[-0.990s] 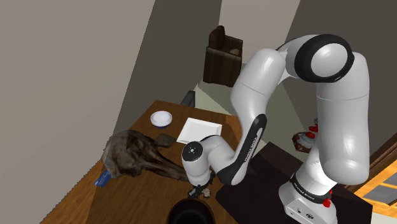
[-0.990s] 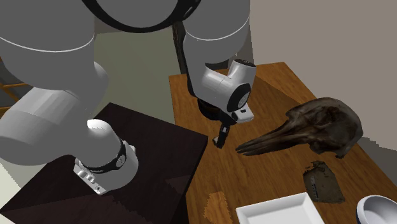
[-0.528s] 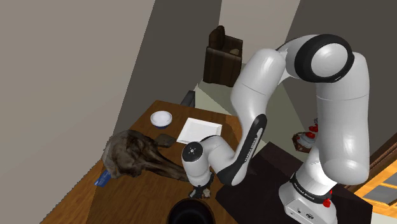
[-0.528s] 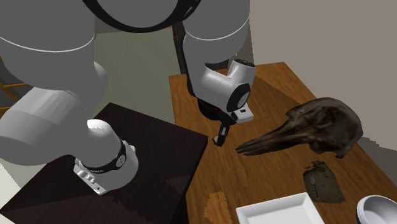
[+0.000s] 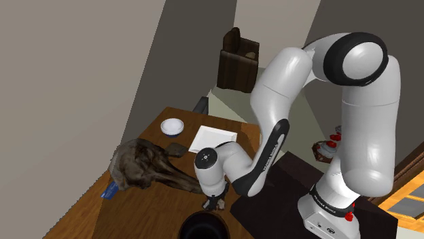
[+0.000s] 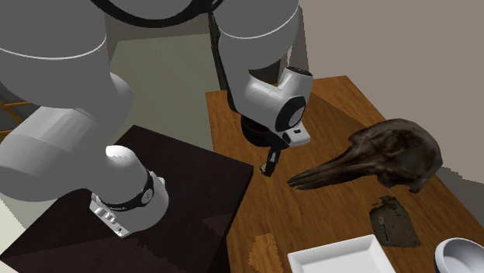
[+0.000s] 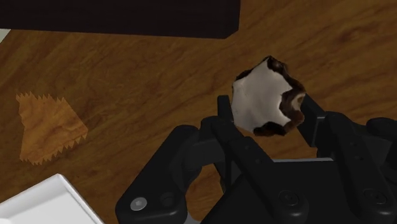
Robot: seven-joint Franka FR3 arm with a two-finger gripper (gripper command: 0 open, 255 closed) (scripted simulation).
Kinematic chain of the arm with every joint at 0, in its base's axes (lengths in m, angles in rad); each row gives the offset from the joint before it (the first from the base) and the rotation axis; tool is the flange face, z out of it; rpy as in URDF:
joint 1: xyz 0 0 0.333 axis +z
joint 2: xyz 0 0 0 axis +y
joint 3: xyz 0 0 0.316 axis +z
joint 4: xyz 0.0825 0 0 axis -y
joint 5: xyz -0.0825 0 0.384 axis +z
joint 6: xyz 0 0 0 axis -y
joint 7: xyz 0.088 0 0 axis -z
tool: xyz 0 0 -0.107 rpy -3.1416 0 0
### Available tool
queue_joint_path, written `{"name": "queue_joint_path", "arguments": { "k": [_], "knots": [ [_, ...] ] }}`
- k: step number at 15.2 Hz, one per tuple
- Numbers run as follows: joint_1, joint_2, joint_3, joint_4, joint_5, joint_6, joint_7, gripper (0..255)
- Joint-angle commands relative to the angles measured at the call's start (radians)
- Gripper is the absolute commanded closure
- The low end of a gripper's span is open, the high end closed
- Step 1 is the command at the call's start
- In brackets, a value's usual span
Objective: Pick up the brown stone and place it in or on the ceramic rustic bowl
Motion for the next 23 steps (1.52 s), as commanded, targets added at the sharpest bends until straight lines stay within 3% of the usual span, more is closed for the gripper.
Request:
{"name": "queue_joint_path", "arguments": {
  "k": [1, 13, 23],
  "knots": [
    [-0.015, -0.03, 0.022, -0.009, 0.032, -0.015, -0.024, 255],
    [-0.098, -0.229, 0.147, -0.047, 0.253, -0.116, -0.192, 255],
    [-0.122, -0.398, 0.197, -0.047, 0.44, -0.224, -0.338, 255]
  ]
}}
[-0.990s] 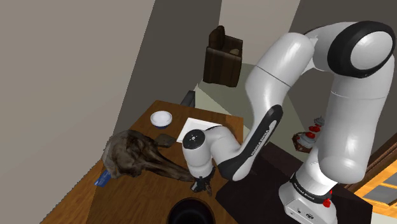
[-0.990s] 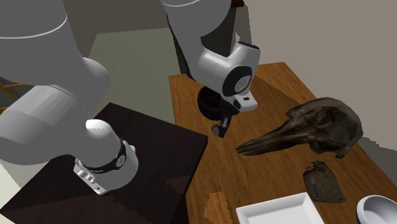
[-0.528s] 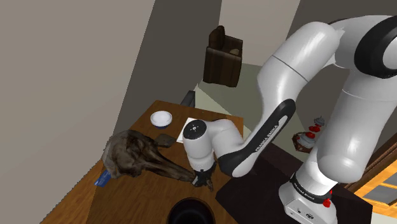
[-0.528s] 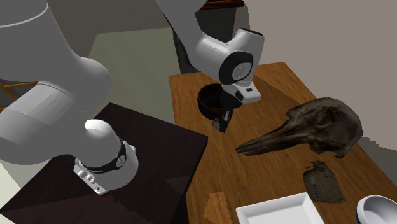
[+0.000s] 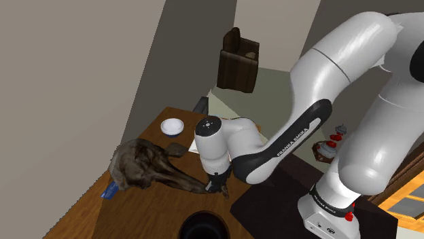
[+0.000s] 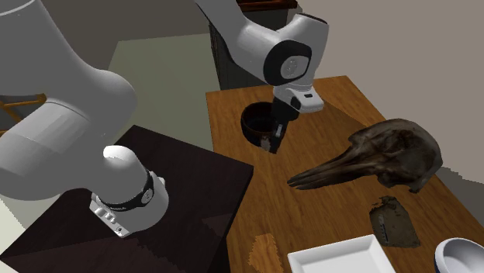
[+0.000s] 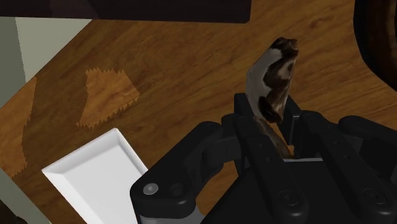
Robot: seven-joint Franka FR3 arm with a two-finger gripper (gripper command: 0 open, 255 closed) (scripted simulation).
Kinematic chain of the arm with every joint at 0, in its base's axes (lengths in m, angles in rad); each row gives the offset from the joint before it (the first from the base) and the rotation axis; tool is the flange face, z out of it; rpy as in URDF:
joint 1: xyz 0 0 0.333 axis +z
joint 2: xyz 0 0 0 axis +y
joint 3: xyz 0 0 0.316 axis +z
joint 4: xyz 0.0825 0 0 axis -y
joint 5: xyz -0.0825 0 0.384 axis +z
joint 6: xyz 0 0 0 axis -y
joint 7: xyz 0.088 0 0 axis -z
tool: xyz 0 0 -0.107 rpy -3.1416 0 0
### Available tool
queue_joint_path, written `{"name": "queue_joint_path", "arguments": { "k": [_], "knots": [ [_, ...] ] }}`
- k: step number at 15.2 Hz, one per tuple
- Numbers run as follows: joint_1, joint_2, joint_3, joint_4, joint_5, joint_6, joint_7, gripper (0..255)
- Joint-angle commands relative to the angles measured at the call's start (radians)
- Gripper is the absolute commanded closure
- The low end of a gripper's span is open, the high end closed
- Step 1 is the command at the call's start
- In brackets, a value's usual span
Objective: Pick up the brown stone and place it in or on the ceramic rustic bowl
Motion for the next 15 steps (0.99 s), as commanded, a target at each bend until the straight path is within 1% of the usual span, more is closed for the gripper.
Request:
{"name": "queue_joint_path", "arguments": {
  "k": [1, 9, 12, 15],
  "knots": [
    [-0.001, -0.041, 0.006, -0.002, 0.042, -0.025, -0.034, 255],
    [0.01, -0.158, -0.001, 0.022, 0.147, -0.13, -0.124, 255],
    [0.043, -0.114, 0.048, 0.065, 0.14, -0.149, -0.034, 255],
    [0.077, -0.056, 0.093, 0.119, 0.117, -0.169, 0.064, 255]
  ]
}}
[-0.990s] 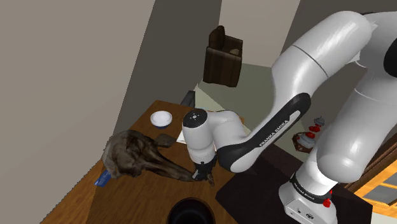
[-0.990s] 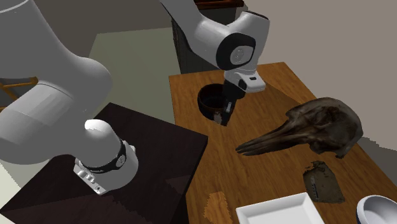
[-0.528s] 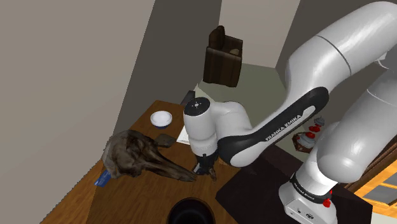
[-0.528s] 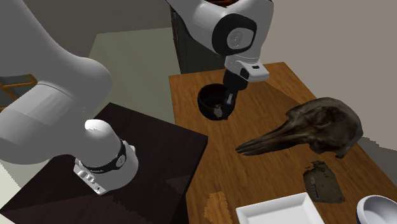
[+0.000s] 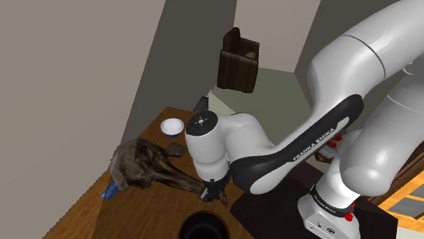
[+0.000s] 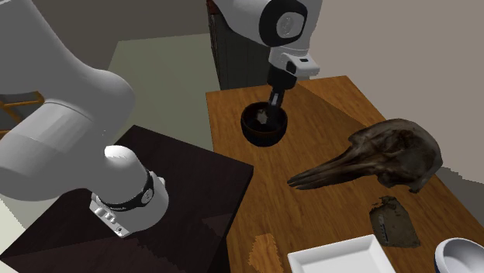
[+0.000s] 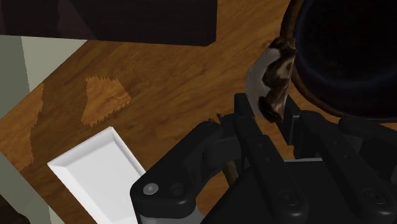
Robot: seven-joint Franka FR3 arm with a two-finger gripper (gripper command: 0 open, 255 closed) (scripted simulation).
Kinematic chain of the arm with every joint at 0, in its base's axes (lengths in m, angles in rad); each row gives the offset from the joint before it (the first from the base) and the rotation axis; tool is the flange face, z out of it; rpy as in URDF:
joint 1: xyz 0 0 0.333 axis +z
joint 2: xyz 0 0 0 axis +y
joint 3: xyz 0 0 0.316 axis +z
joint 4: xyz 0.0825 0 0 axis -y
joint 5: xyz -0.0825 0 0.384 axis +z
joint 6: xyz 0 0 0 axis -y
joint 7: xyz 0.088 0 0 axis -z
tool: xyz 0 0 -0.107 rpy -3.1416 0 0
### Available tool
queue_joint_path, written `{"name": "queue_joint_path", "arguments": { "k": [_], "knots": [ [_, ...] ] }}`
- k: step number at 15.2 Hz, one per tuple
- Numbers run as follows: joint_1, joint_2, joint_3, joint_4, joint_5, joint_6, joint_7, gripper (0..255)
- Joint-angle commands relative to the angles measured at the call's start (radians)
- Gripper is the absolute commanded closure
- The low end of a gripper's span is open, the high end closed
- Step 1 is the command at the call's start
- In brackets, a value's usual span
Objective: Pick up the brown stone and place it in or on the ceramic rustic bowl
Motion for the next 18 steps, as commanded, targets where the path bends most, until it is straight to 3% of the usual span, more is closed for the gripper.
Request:
{"name": "queue_joint_path", "arguments": {
  "k": [1, 7, 18],
  "knots": [
    [0.027, 0.047, 0.033, 0.043, -0.02, -0.018, 0.077, 255],
    [0.118, 0.194, 0.078, 0.17, -0.105, -0.068, 0.267, 255],
    [0.167, 0.338, 0.019, 0.146, -0.243, 0.043, 0.37, 255]
  ]
}}
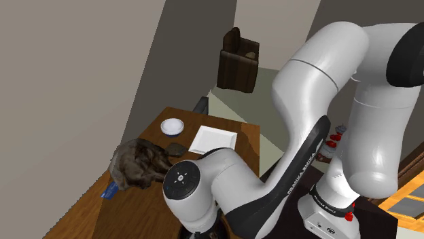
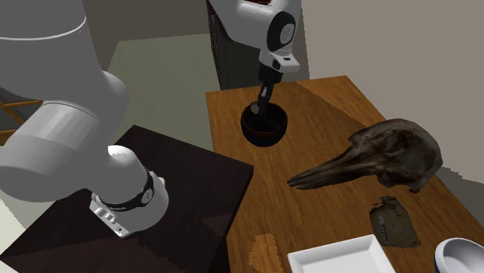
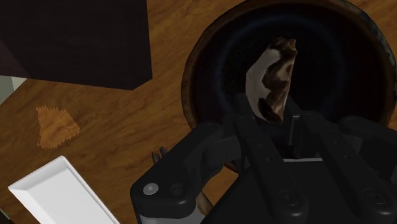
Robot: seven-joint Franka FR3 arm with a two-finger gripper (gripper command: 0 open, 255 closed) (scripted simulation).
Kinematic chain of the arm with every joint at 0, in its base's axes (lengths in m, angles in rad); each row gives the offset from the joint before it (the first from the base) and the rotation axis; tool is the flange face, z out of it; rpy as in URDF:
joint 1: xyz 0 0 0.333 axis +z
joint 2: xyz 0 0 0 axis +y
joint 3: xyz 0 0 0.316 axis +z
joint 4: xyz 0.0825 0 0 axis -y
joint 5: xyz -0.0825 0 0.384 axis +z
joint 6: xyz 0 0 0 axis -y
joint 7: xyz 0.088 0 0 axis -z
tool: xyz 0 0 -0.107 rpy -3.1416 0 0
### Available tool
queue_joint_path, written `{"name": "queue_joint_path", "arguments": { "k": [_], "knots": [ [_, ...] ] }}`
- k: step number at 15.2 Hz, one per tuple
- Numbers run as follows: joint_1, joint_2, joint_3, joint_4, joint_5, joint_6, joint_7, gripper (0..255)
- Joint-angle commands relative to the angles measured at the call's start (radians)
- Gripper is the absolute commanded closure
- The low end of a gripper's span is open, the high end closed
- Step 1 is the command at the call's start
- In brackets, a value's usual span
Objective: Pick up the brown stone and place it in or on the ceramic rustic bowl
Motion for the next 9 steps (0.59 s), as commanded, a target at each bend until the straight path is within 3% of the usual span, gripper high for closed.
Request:
{"name": "queue_joint_path", "arguments": {
  "k": [1, 9],
  "knots": [
    [0.012, 0.03, -0.015, -0.001, -0.029, 0.02, 0.021, 255],
    [0.017, 0.039, -0.021, -0.001, -0.038, 0.027, 0.027, 255]
  ]
}}
